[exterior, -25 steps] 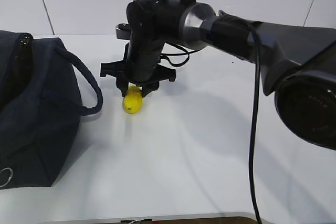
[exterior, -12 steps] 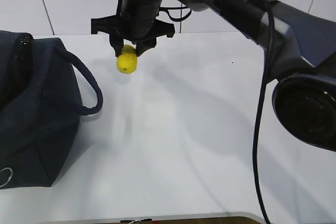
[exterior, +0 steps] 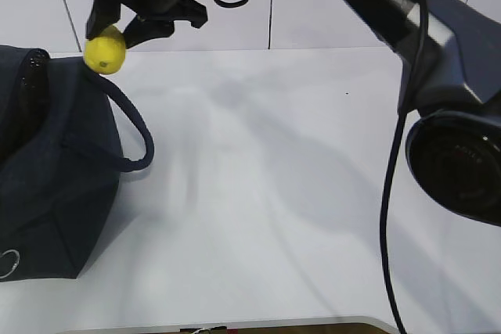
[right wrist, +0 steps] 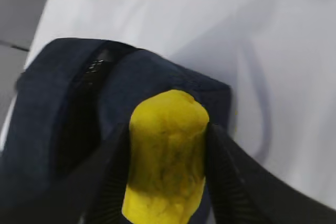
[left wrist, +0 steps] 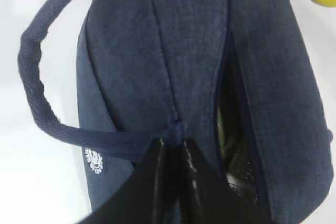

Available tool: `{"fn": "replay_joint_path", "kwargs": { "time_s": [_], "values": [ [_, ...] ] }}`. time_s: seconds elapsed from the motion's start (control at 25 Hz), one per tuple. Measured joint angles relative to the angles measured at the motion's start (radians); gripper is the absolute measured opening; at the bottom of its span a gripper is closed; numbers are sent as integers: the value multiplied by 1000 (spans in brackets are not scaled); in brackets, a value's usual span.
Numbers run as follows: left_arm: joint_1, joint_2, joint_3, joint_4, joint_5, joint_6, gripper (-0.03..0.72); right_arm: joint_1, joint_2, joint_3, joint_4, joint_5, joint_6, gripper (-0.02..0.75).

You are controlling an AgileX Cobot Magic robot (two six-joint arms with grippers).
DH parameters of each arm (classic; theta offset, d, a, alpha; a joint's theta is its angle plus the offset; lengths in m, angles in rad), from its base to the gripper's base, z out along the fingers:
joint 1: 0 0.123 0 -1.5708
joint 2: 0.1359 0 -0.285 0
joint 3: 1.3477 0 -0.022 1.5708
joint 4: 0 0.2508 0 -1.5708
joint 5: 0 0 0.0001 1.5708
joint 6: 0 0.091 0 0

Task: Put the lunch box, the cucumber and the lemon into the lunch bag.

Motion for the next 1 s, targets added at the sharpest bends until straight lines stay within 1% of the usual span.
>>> {"fn": "replay_joint_path", "kwargs": {
  "time_s": [0.12, 0.32, 0.6, 0.8, 1.0],
  "values": [
    [0, 0, 0, 0, 0, 0, 6, 10, 0, -3, 86, -5, -60, 352],
    [0, 0, 0, 0, 0, 0, 6, 53, 0, -3, 118, -8, -111, 352],
    [0, 0, 0, -2, 0, 0, 6, 95, 0, -3, 109, -13, -163, 352],
    [0, 0, 0, -12, 0, 0, 6, 120, 6, -3, 40, -30, -190, 351],
    [0, 0, 0, -15, 4, 0, 6, 128, 49, -4, 35, -36, -199, 351]
  ]
}}
